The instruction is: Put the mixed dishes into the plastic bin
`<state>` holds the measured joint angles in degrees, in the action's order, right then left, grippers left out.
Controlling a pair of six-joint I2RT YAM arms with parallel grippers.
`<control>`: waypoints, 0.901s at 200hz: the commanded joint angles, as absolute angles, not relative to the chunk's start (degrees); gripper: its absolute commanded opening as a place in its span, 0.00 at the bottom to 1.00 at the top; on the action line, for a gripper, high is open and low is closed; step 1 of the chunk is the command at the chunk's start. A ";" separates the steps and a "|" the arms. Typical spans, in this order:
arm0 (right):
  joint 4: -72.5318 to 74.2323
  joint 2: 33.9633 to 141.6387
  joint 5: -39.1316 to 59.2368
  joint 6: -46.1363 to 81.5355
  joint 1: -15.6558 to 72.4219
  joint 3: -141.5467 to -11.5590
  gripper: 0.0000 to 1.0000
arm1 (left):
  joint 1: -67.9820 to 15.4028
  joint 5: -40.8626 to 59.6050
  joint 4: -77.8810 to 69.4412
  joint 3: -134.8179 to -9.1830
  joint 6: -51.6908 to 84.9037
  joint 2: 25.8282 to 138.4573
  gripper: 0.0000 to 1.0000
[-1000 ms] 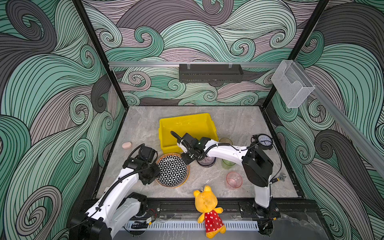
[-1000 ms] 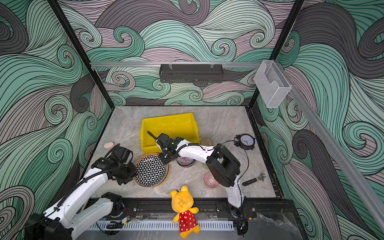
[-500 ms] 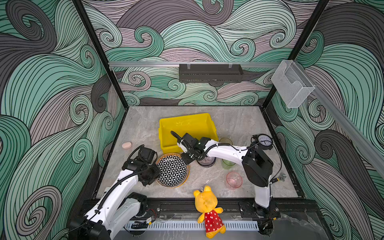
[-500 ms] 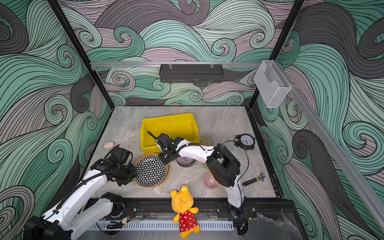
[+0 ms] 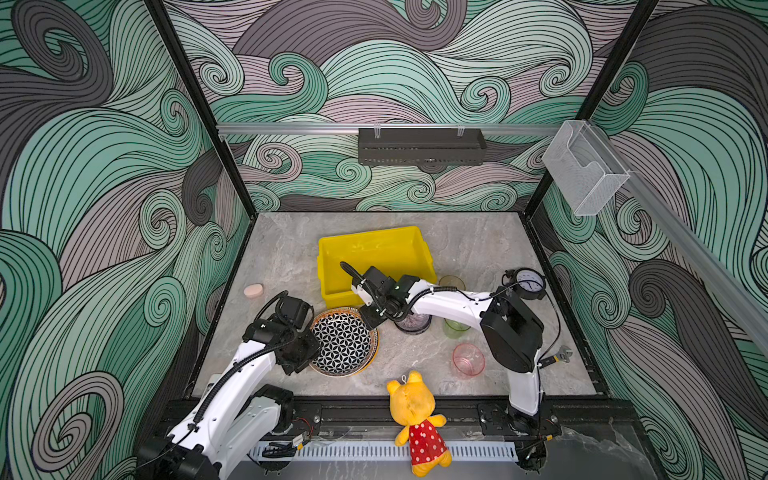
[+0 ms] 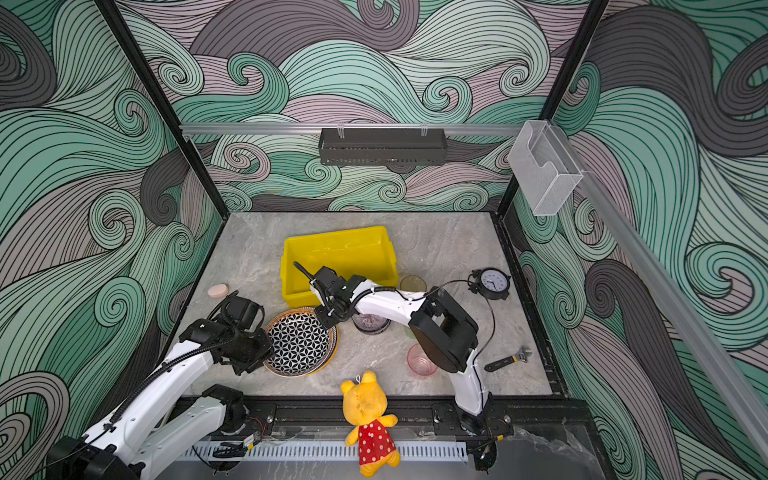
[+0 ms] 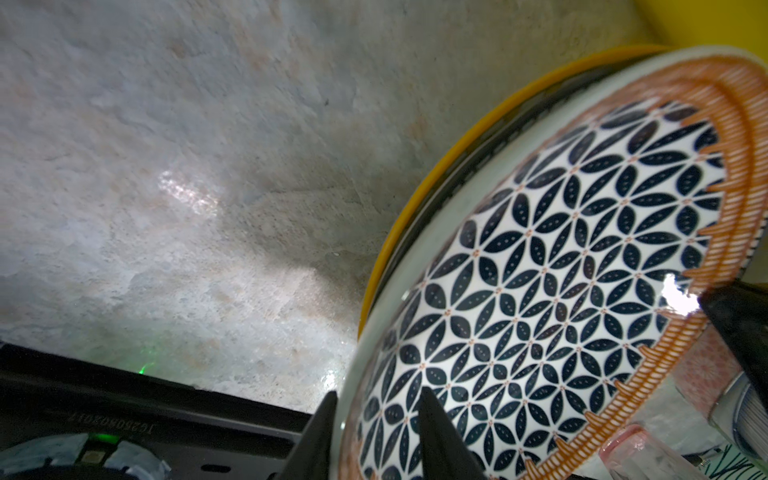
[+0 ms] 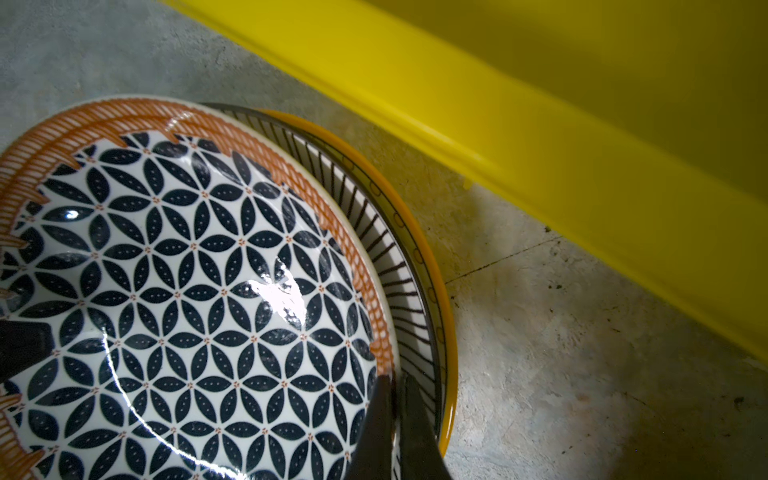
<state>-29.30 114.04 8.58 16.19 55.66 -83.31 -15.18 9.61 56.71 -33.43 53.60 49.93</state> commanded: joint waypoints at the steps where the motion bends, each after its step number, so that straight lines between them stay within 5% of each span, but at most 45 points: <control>1: -34.10 117.56 10.23 16.21 56.91 -80.20 0.06 | -15.56 9.76 58.78 -34.90 54.05 49.05 0.35; 109: -34.39 116.89 11.23 15.91 56.94 -80.16 0.06 | -15.64 11.16 57.52 -32.19 55.72 46.70 0.26; 180: -35.07 115.50 10.65 15.69 56.94 -80.64 0.07 | -15.64 10.55 59.66 -33.83 55.11 45.62 0.07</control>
